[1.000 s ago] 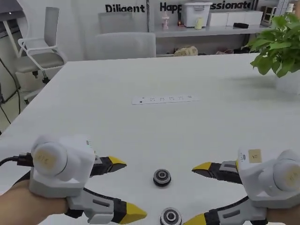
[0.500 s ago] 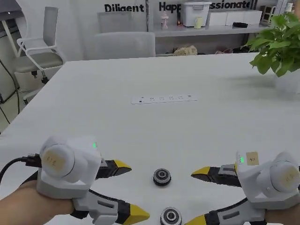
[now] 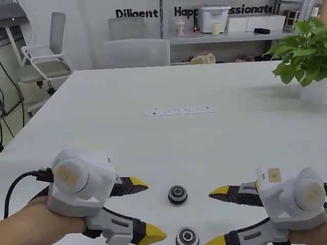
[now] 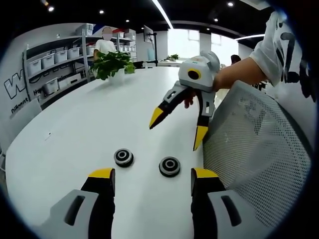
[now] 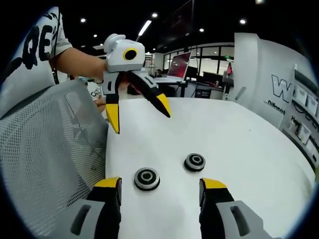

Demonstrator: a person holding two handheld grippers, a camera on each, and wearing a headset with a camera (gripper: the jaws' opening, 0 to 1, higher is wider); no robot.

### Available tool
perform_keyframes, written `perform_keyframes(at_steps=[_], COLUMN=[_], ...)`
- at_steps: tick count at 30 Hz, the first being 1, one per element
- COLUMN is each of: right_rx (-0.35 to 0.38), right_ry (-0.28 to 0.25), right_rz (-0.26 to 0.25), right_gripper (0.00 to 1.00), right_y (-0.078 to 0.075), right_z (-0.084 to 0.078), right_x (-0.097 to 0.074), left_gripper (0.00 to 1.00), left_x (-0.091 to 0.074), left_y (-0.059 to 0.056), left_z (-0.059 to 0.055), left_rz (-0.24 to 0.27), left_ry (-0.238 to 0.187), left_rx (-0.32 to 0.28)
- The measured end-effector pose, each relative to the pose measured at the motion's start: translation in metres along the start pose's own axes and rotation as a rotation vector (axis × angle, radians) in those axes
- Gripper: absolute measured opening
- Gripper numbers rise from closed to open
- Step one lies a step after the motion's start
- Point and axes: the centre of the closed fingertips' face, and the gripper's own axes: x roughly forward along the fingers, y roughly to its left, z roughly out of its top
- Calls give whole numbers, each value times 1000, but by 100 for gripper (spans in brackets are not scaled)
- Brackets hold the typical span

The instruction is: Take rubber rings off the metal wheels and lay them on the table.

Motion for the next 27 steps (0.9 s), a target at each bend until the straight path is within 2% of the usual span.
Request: perform_keyframes(at_steps=[17,27], right_rx=[-7,-9], right_ry=[5,5], right_rz=[28,31], right_gripper=[60,59], right_y=[11,10], right_z=[-4,-6], right_x=[3,3], left_gripper=[56,55], left_x=[2,8], left_y=[-6,-8], left_z=[-1,-2], left_rz=[-12,-24], left_ry=[15,14], left_rx=[7,6])
